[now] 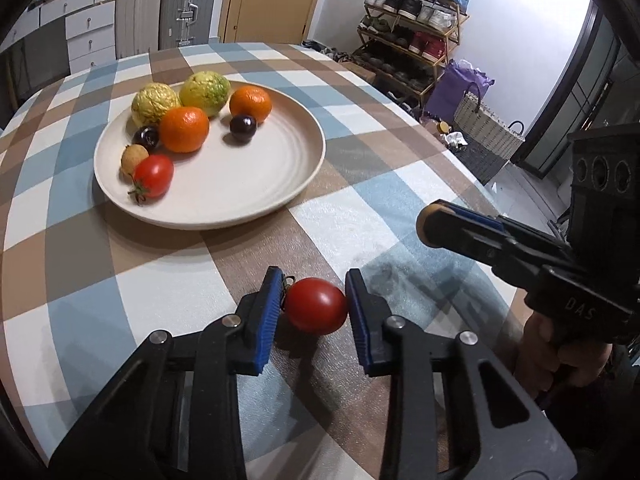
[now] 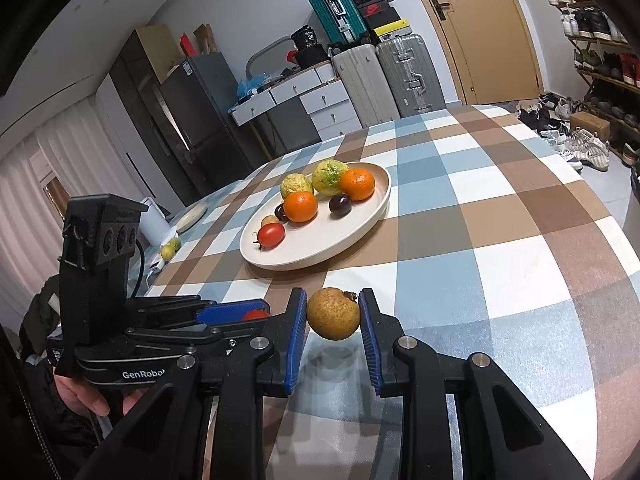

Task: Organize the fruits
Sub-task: 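Carry the tomato and brown fruit onto the plate and open both tools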

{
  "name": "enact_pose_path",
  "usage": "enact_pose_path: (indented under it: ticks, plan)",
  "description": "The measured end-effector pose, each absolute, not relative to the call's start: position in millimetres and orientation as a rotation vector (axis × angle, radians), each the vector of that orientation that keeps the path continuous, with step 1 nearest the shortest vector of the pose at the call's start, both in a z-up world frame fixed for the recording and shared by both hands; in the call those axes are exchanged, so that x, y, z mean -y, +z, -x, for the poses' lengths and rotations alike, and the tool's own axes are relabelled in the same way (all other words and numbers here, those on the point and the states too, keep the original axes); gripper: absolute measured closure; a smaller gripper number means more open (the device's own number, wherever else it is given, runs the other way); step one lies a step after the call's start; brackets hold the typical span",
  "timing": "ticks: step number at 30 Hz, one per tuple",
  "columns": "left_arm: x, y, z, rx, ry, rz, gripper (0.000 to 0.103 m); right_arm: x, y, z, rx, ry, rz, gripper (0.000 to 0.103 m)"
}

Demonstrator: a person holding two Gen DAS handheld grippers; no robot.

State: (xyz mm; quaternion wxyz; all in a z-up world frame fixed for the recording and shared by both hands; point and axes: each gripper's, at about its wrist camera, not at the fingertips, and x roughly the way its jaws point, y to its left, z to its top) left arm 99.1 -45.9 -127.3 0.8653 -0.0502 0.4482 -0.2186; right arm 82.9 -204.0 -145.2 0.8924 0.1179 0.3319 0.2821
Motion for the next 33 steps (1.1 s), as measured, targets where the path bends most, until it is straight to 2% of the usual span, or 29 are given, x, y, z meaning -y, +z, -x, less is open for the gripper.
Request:
enact_pose_path:
  ticks: [15, 33]
  plan:
    - [21, -93, -150, -0.849, -0.419, 0.123, 0.074, 195, -121, -126, -0.67, 0.62, -0.246, 0.076]
    - [28, -116, -221, -0.887, -0.422, 0.12, 0.074, 169, -125, -223, -0.751, 0.645, -0.27, 0.076]
